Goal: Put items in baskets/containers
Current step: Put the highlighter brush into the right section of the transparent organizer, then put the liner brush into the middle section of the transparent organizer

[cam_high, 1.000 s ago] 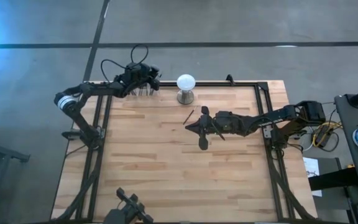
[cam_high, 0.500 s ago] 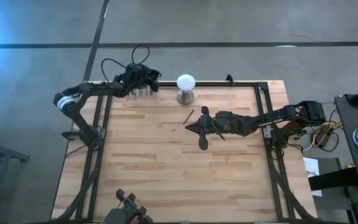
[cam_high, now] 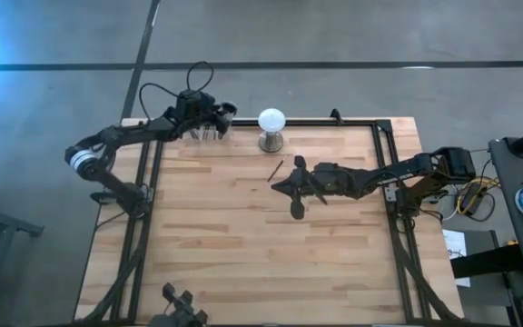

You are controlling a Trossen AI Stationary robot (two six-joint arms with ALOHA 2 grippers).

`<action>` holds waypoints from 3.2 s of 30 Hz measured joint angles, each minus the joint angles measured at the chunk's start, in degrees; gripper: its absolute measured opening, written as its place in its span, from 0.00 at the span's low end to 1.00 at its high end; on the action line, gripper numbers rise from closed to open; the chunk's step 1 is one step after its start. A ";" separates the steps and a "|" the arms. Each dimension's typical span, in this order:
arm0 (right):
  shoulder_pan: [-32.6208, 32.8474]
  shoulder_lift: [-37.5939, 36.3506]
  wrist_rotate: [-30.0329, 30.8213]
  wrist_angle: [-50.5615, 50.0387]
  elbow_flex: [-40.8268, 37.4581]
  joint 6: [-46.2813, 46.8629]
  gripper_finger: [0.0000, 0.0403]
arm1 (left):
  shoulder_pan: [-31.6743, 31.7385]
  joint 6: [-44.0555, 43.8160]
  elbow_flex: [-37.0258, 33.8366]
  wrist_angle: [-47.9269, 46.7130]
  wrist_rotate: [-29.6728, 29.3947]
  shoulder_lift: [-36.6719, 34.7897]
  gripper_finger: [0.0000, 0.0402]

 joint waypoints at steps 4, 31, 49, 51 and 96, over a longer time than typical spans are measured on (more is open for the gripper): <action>-0.05 -0.12 0.08 -2.35 0.00 0.97 0.02 | -2.28 -0.62 -3.58 1.45 0.00 -4.75 0.26; -6.54 -0.38 8.63 -12.93 0.26 12.82 0.02 | -18.60 -5.46 -29.65 40.68 -0.28 -10.51 0.00; -8.47 -0.40 18.43 -27.68 0.33 40.51 0.19 | -21.01 -5.84 -29.88 42.31 -0.22 -10.53 0.00; -8.61 -0.40 19.65 -28.13 0.33 41.34 0.22 | -21.74 -5.84 -30.42 42.40 -0.22 -10.53 0.00; -15.56 30.85 25.40 -46.71 29.42 53.69 0.46 | -26.67 -4.83 -34.65 44.43 -3.45 -10.55 0.00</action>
